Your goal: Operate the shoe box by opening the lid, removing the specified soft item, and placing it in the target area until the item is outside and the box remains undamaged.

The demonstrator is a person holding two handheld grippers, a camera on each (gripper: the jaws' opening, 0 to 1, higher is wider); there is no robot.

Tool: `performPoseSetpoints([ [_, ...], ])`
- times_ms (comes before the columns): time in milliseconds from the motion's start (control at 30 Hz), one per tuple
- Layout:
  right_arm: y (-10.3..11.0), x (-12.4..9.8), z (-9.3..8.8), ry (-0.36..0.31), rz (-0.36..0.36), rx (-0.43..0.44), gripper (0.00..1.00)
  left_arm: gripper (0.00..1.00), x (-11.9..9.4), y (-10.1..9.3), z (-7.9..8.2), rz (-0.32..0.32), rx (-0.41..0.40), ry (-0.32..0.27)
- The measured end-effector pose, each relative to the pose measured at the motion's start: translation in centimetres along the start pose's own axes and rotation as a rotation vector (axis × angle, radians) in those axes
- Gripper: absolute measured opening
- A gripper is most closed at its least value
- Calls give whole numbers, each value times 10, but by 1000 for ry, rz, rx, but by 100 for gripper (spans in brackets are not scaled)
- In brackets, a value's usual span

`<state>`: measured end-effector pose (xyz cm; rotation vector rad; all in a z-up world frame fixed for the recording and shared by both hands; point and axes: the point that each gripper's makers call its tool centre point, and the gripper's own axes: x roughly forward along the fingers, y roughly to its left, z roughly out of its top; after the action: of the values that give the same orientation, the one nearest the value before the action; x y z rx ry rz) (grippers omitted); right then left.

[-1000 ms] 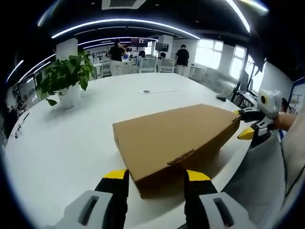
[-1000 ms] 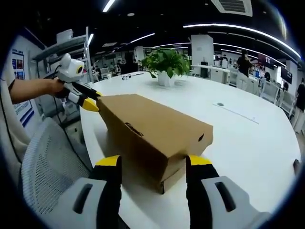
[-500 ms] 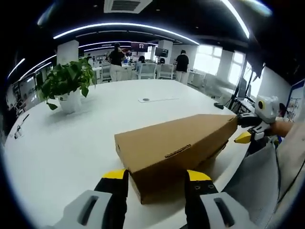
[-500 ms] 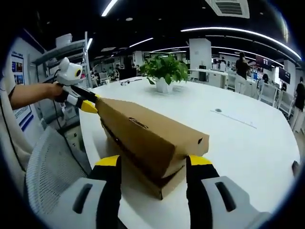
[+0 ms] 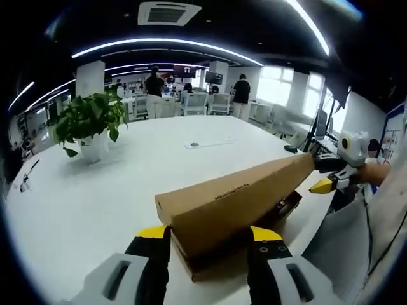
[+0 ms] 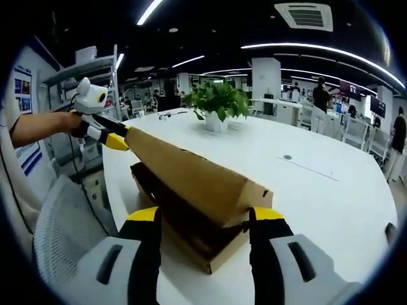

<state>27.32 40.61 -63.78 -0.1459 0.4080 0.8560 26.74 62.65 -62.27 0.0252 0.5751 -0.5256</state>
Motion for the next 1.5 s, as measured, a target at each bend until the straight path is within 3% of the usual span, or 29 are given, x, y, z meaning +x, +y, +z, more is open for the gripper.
performPoseSetpoints([
  [300, -11, 2, 20, -40, -15, -26, 53, 48, 0, 7, 28, 4, -7, -72],
  [767, -29, 10, 42, -74, -45, -61, 49, 36, 8, 28, 57, 43, -4, -139],
  [1100, -42, 14, 50, -93, -82, -67, 42, 20, 16, 49, 71, 134, 8, -155],
  [1400, -58, 19, 57, -104, -140, -60, 32, 15, 24, 58, 78, 197, 19, -147],
  [1500, -63, 20, 59, -107, -152, -67, 30, 9, 24, 64, 80, 228, 26, -144],
])
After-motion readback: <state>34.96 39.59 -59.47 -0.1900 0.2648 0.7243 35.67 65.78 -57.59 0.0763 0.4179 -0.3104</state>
